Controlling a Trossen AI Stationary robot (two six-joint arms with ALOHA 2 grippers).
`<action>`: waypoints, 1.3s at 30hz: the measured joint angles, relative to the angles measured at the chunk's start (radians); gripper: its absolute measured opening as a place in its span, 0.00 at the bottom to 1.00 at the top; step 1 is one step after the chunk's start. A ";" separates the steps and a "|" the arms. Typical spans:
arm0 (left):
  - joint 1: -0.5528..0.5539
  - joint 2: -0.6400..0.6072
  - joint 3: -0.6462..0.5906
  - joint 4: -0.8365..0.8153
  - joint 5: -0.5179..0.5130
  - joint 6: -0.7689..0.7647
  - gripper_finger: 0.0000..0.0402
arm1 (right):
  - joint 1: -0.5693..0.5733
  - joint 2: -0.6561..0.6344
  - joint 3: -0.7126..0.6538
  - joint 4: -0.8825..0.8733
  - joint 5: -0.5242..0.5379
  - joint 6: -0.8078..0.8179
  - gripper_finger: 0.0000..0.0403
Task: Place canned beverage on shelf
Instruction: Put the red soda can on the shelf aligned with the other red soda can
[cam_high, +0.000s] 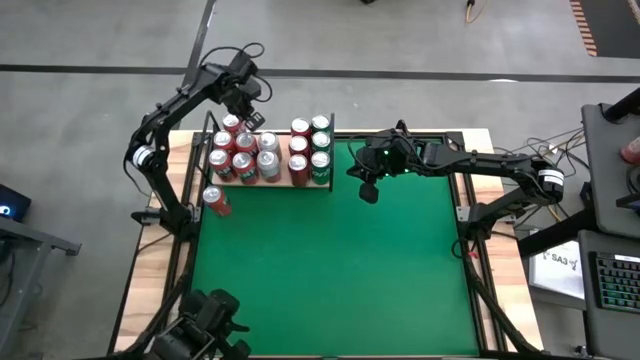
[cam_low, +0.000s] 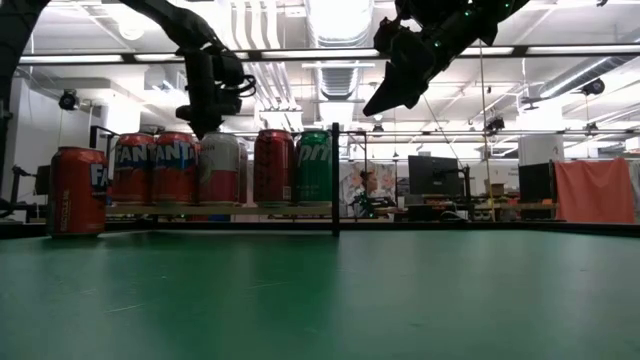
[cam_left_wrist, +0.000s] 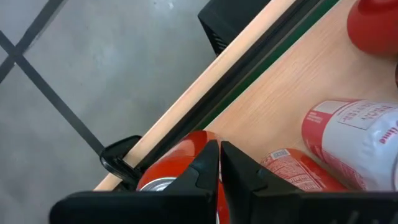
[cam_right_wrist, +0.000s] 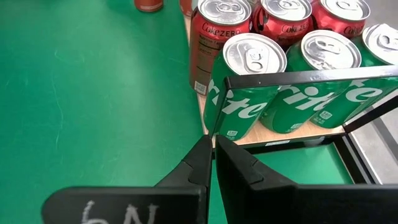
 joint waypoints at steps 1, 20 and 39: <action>0.000 0.001 -0.004 0.001 0.000 -0.001 0.00 | 0.000 0.000 0.000 0.000 0.000 0.000 0.03; 0.000 0.003 -0.020 -0.027 0.000 -0.005 0.00 | 0.000 0.000 0.000 0.000 0.000 0.000 0.03; 0.000 0.003 -0.032 -0.051 -0.001 -0.017 0.00 | 0.000 0.000 0.000 0.000 0.000 0.002 0.03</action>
